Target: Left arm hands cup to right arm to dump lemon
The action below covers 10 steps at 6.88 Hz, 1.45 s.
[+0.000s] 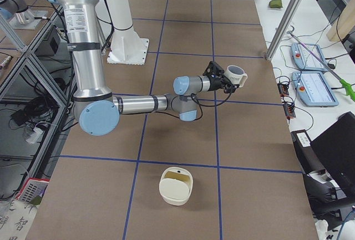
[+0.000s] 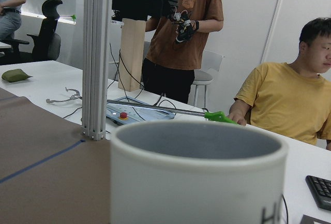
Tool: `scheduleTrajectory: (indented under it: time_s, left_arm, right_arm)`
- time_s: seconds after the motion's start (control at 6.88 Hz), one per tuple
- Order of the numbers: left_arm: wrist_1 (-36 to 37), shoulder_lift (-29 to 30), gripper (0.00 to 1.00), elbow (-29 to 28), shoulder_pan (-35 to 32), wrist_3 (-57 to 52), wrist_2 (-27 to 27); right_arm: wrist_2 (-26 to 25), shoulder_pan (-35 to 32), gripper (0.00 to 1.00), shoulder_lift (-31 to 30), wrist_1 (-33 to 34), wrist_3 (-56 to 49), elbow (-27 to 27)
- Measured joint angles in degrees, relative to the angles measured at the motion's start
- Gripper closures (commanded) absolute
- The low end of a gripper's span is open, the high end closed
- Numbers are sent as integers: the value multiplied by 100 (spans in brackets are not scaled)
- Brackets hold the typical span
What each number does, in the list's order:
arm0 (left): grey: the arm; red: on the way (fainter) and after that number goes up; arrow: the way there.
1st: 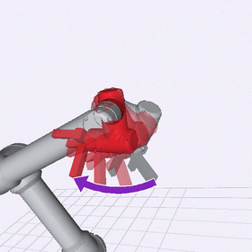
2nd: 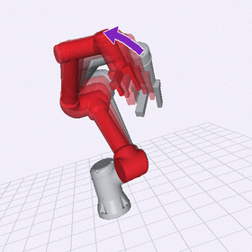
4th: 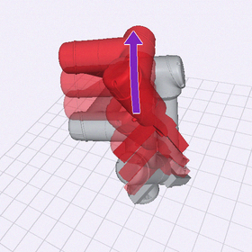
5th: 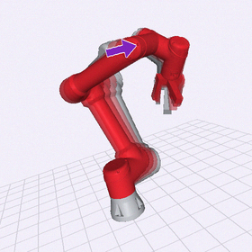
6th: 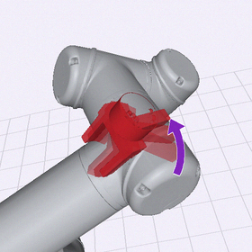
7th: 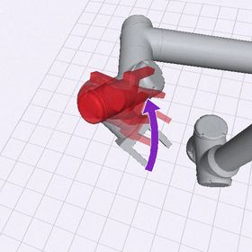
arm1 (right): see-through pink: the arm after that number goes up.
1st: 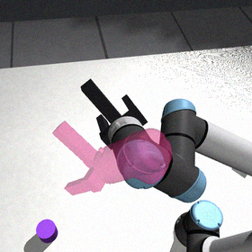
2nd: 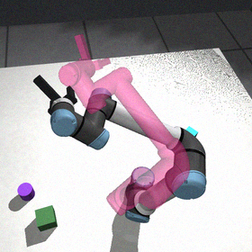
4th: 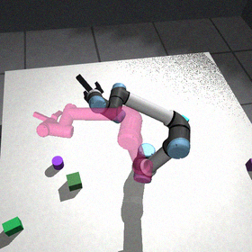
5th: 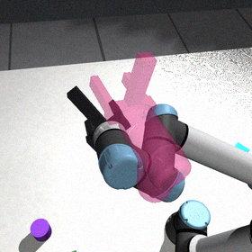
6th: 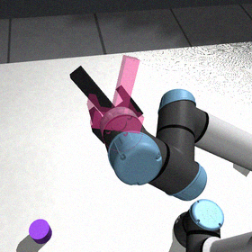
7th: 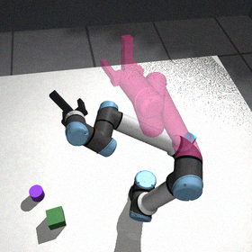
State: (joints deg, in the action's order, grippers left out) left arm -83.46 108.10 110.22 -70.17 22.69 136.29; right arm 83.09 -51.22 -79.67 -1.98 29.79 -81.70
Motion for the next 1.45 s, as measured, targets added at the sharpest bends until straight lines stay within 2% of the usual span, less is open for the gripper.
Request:
scheduleTrajectory:
  time_s: [0.29, 0.44, 0.58, 0.87, 1.16, 1.45]
  left_arm:
    - [-94, 706, 0, -229, 473, 1080, -5]
    - [-187, 1090, 0, -354, 692, 1677, -8]
    - [-460, 1429, 0, -548, 881, 2312, -12]
    - [-1477, 2052, 0, -1331, 1156, 3569, -29]
    - [-2306, 2673, 0, -2144, 1355, 4602, -98]
    - [-2473, 2994, 0, -2390, 1546, 5135, -309]
  right_arm:
    - [-355, 375, 100, 761, 783, -12, 18]
    - [-708, 641, 100, 1084, 1212, -23, 18]
    - [-1240, 969, 100, 1408, 1687, -30, 27]
    - [-2285, 1558, 100, 2079, 2680, -78, 61]
    - [-2874, 1916, 100, 2337, 3099, -170, 101]
    - [-3063, 2060, 100, 2408, 3328, -1004, 119]
